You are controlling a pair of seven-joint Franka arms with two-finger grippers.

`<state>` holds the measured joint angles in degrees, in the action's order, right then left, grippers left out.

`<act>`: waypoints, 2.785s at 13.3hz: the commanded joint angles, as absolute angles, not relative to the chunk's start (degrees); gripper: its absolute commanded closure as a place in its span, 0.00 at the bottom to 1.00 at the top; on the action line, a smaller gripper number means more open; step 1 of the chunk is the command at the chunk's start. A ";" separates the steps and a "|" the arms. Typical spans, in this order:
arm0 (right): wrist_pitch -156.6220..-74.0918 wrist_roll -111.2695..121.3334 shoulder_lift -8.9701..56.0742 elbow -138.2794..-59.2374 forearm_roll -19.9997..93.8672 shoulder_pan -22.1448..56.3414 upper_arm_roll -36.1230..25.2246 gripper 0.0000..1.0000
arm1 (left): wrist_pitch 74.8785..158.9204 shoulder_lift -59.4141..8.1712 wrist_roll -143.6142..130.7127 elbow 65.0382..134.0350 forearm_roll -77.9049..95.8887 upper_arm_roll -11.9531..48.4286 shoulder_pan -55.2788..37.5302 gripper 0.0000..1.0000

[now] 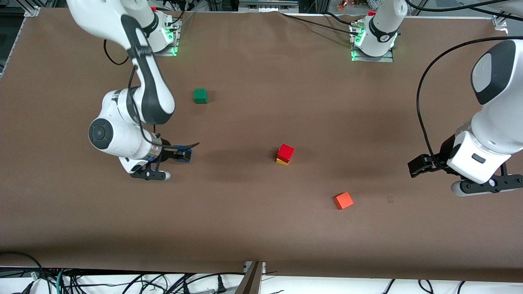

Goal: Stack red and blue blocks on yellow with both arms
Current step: 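Grasp the blue cube with the right gripper while the left gripper withdraws, then carry the blue cube with the right gripper over the red cube, then lower the blue cube onto the red cube and open the right gripper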

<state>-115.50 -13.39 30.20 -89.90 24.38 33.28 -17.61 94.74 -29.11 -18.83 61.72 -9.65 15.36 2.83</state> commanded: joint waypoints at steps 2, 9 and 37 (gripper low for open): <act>-111.36 -32.21 37.07 -74.21 20.92 41.90 -17.67 0.75 | 94.04 -28.13 -18.90 62.93 -11.78 16.35 3.69 0.00; -116.61 -43.77 48.16 -60.65 20.21 53.08 -17.84 0.71 | 93.96 -28.13 -18.81 62.93 -11.78 16.35 3.87 0.00; -131.49 -43.59 54.58 -60.56 10.99 58.01 -17.93 0.01 | 90.96 -3.35 -4.48 91.48 1.93 4.66 5.72 0.00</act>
<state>-131.77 -43.00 53.67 -62.75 11.94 57.88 -17.34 88.49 -7.33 -5.47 86.20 0.75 5.45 6.85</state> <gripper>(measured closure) 0.009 0.000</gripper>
